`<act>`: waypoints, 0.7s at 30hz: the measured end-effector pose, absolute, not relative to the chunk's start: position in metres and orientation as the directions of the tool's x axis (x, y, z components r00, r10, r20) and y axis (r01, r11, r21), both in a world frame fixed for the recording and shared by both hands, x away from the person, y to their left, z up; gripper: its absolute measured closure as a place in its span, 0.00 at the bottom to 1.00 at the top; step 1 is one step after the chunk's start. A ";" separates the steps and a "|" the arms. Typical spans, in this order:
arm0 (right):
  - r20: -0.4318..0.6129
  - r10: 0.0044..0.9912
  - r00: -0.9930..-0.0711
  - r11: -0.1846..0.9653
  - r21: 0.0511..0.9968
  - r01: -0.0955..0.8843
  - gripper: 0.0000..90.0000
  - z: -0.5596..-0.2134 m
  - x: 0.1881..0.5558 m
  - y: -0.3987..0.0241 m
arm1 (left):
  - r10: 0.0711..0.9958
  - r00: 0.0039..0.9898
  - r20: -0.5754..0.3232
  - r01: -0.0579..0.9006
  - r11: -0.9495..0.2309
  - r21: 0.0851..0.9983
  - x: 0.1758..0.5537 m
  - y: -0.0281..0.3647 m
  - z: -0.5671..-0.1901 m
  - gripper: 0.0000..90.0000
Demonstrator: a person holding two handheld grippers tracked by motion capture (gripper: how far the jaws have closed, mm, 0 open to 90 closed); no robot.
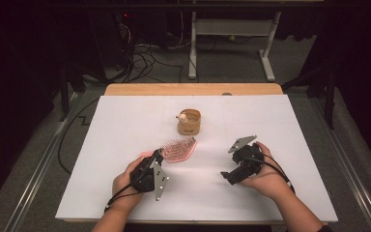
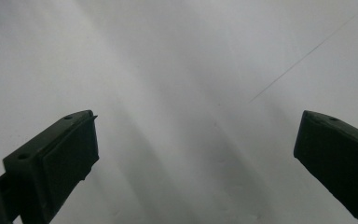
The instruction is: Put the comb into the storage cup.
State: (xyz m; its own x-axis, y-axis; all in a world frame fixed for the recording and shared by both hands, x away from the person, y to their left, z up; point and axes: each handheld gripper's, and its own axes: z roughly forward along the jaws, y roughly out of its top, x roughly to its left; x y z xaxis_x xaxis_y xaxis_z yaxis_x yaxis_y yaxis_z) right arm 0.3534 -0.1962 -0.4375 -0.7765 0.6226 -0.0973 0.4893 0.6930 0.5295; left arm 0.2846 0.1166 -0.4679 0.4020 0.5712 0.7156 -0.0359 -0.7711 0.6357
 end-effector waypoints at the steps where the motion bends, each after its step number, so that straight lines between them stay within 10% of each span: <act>1: -0.095 0.628 -0.772 0.683 0.542 0.489 0.00 -0.439 0.353 -0.197 | 0.573 0.405 0.712 -0.035 -0.769 0.639 0.285 0.117 -0.468 0.90; 21: -0.070 0.703 -0.708 0.528 0.718 0.453 0.00 -0.458 0.343 -0.208 | 0.633 0.429 0.644 -0.011 -0.710 0.705 0.287 0.122 -0.465 0.90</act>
State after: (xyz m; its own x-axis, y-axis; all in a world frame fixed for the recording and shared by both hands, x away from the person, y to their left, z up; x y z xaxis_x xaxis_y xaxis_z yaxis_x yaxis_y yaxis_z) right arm 0.3426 -0.2080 -0.4582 -0.7079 0.7029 -0.0698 0.4535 0.5280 0.7181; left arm 0.2866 0.1219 -0.4647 0.4292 0.6329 0.6443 -0.0112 -0.7096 0.7045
